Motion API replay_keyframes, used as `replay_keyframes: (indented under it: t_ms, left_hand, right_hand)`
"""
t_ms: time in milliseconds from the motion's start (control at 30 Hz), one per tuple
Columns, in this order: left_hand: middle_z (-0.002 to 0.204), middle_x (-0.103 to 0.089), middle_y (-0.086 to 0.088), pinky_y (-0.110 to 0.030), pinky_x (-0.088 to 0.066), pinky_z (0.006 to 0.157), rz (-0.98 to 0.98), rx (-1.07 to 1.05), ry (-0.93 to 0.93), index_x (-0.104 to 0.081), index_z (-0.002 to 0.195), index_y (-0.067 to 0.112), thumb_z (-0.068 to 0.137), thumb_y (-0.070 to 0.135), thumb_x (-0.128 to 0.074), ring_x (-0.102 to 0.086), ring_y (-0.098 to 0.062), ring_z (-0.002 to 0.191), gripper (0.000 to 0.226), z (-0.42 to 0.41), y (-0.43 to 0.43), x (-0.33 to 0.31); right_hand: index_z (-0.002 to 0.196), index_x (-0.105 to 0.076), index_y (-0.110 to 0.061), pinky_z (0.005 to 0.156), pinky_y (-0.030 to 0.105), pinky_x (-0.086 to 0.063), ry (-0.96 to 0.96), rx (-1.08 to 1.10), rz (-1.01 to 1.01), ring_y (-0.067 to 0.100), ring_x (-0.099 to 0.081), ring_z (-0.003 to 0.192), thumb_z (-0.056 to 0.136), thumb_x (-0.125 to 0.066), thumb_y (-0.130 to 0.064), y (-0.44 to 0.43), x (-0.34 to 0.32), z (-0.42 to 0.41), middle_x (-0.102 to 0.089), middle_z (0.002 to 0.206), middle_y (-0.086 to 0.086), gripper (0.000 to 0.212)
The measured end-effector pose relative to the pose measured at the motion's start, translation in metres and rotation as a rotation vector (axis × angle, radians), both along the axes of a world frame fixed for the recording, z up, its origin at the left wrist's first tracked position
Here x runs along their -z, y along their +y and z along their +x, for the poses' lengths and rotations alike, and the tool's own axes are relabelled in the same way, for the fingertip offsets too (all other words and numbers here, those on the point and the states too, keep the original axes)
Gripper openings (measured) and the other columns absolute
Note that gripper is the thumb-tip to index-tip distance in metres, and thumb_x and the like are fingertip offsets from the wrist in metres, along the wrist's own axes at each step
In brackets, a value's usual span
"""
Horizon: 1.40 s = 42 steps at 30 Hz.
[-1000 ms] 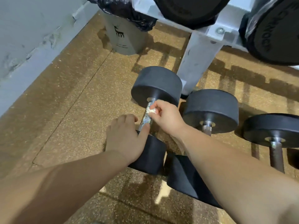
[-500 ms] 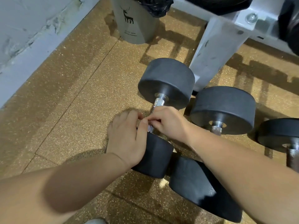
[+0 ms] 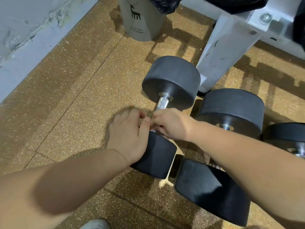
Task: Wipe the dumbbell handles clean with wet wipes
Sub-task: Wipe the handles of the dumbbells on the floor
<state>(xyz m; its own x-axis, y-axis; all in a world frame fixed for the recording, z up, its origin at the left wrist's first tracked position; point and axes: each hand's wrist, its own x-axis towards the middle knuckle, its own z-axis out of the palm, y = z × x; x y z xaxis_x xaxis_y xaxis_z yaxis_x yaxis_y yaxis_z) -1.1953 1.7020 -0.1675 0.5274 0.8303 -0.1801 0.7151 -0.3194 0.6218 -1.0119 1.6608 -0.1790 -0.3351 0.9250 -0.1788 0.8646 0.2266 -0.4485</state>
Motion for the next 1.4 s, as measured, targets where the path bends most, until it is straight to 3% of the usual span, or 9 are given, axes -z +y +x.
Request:
replay_keyframes:
  t_ms: [167, 267, 367, 467, 667, 900, 1100, 1267, 1400]
  left_hand:
    - [0.11, -0.06, -0.001, -0.049, -0.04, 0.099, -0.02, -0.002, 0.024, -0.056, 0.106, 0.027, 0.086, 0.062, -0.021, -0.05, -0.028, 0.107, 0.054, -0.002, 0.004, 0.0]
    - [0.109, -0.06, -0.001, -0.048, -0.04, 0.099, -0.036, -0.01, 0.013, -0.056, 0.105, 0.027, 0.086, 0.061, -0.022, -0.05, -0.027, 0.107, 0.052, -0.004, 0.008, 0.002]
    - [0.111, -0.062, -0.003, -0.047, -0.041, 0.098, -0.034, -0.014, -0.006, -0.058, 0.107, 0.025, 0.086, 0.06, -0.021, -0.051, -0.028, 0.108, 0.055, -0.007, 0.012, 0.004]
    - [0.112, -0.062, -0.003, -0.048, -0.041, 0.098, -0.036, -0.025, -0.011, -0.058, 0.108, 0.024, 0.086, 0.06, -0.02, -0.051, -0.027, 0.109, 0.057, -0.008, 0.013, 0.004]
    - [0.112, -0.06, -0.002, -0.048, -0.039, 0.1, -0.04, -0.017, 0.014, -0.058, 0.109, 0.025, 0.083, 0.065, -0.02, -0.049, -0.027, 0.11, 0.061, -0.007, 0.012, 0.002]
    - [0.116, -0.06, -0.001, -0.046, -0.04, 0.099, -0.066, 0.006, 0.02, -0.057, 0.114, 0.024, 0.083, 0.068, -0.022, -0.05, -0.026, 0.112, 0.065, -0.01, 0.018, 0.003]
    - [0.121, -0.053, 0.004, -0.04, -0.039, 0.102, -0.142, 0.03, 0.062, -0.054, 0.125, 0.025, 0.089, 0.066, -0.05, -0.047, -0.022, 0.119, 0.055, -0.018, 0.034, 0.004]
    - [0.12, -0.055, 0.003, -0.039, -0.042, 0.099, -0.277, -0.017, -0.025, -0.056, 0.121, 0.024, 0.095, 0.059, -0.054, -0.053, -0.019, 0.113, 0.043, -0.035, 0.061, 0.012]
    - [0.115, -0.058, -0.001, -0.038, -0.038, 0.091, -0.237, -0.038, 0.003, -0.06, 0.116, 0.022, 0.097, 0.056, -0.05, -0.054, -0.022, 0.107, 0.04, -0.047, 0.078, 0.013]
  right_hand:
    - [0.104, -0.075, -0.018, 0.079, 0.041, -0.053, -0.26, 0.332, 0.132, 0.035, -0.064, 0.096, 0.098, -0.054, -0.019, 0.033, 0.01, 0.016, -0.062, 0.103, 0.009, 0.022]
    - [0.102, -0.077, -0.017, 0.084, 0.037, -0.051, -0.222, 0.44, 0.135, 0.033, -0.065, 0.104, 0.096, -0.057, -0.015, 0.023, 0.012, -0.001, -0.067, 0.111, 0.01, 0.021]
    - [0.099, -0.079, -0.017, 0.071, 0.035, -0.052, -0.003, 0.249, 0.086, 0.029, -0.066, 0.085, 0.089, -0.059, -0.016, 0.002, 0.005, -0.018, -0.066, 0.09, 0.004, 0.022]
    - [0.104, -0.078, -0.018, 0.07, 0.037, -0.053, -0.024, 0.168, 0.055, 0.031, -0.065, 0.085, 0.091, -0.059, -0.021, 0.006, 0.002, -0.01, -0.065, 0.089, 0.005, 0.023]
    - [0.104, -0.079, -0.02, 0.08, 0.036, -0.053, -0.076, 0.628, 0.216, 0.034, -0.066, 0.093, 0.094, -0.062, -0.023, 0.021, 0.014, 0.002, -0.069, 0.095, 0.008, 0.019]
    - [0.103, -0.079, -0.021, 0.07, 0.025, -0.048, 0.034, 0.194, 0.128, 0.021, -0.064, 0.081, 0.089, -0.064, -0.016, 0.0, 0.011, -0.01, -0.068, 0.084, 0.001, 0.021]
    - [0.109, -0.078, -0.021, 0.093, 0.04, -0.052, 0.048, 0.605, 0.175, 0.027, -0.065, 0.106, 0.096, -0.063, -0.027, 0.035, 0.021, 0.003, -0.073, 0.108, 0.008, 0.021]
    - [0.109, -0.078, -0.017, 0.086, 0.025, -0.049, 0.161, 0.339, 0.133, 0.019, -0.066, 0.093, 0.091, -0.067, -0.017, 0.006, 0.023, -0.027, -0.074, 0.097, 0.001, 0.021]
    - [0.108, -0.078, -0.019, 0.082, 0.036, -0.055, 0.13, 0.535, 0.225, 0.024, -0.068, 0.09, 0.092, -0.068, -0.021, 0.031, 0.031, -0.023, -0.073, 0.093, 0.0, 0.019]
